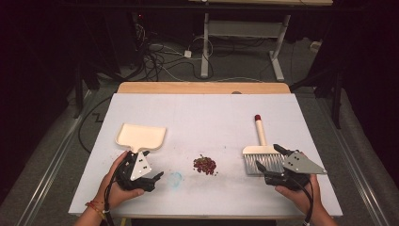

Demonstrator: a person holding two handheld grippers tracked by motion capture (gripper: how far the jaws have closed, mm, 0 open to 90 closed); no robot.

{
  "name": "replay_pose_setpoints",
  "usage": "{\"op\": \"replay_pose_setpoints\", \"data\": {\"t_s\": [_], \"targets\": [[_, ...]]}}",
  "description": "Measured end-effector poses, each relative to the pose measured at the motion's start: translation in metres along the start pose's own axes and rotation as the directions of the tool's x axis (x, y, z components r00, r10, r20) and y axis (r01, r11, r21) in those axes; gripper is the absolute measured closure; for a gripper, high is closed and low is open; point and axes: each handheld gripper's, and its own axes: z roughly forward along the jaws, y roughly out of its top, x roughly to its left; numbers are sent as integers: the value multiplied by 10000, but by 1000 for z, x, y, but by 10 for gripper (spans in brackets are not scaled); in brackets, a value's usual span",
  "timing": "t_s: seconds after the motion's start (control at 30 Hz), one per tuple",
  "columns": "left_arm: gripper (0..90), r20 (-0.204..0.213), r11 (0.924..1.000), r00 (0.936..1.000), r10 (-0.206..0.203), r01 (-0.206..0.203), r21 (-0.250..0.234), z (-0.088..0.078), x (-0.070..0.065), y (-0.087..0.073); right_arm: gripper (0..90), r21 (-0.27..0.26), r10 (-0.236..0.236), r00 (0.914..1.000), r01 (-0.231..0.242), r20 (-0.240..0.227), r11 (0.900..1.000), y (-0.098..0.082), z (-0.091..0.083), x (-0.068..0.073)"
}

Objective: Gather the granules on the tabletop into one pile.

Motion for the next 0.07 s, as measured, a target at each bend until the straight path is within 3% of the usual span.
{"op": "replay_pose_setpoints", "data": {"t_s": [0.07], "targets": [[164,-15,10000,10000,-6,6,7,0,1,1,196,27,-31,10000,32,-10,10000,0,0,0]]}}
